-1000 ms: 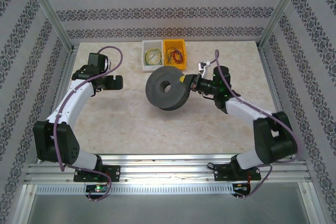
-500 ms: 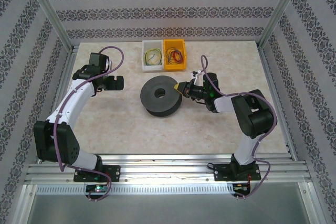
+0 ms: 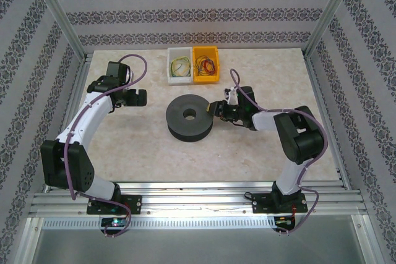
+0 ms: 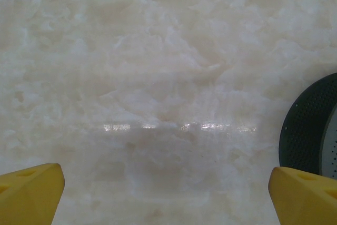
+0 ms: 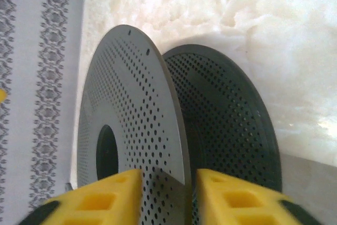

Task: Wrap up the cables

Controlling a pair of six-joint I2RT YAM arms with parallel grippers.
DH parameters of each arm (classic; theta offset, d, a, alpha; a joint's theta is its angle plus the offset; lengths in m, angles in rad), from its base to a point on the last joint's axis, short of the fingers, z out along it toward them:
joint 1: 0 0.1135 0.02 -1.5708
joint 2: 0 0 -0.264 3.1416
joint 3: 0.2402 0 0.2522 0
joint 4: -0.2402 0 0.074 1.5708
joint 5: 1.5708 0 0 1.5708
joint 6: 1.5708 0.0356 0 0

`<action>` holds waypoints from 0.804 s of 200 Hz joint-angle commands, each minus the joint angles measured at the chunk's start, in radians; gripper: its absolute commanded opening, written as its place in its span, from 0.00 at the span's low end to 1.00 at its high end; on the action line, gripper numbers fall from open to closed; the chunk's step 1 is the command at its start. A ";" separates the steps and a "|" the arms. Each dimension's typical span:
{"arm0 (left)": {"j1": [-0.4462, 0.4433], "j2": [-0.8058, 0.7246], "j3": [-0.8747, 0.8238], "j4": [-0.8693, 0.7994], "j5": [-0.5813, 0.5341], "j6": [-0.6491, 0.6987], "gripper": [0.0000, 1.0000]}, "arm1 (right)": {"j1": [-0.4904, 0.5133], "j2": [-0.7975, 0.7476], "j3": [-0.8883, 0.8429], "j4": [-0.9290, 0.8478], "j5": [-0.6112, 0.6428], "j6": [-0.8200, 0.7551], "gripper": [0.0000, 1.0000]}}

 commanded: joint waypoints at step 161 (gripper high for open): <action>-0.019 -0.006 0.014 -0.010 0.004 0.009 1.00 | 0.016 0.320 0.875 -0.499 0.371 -0.132 0.97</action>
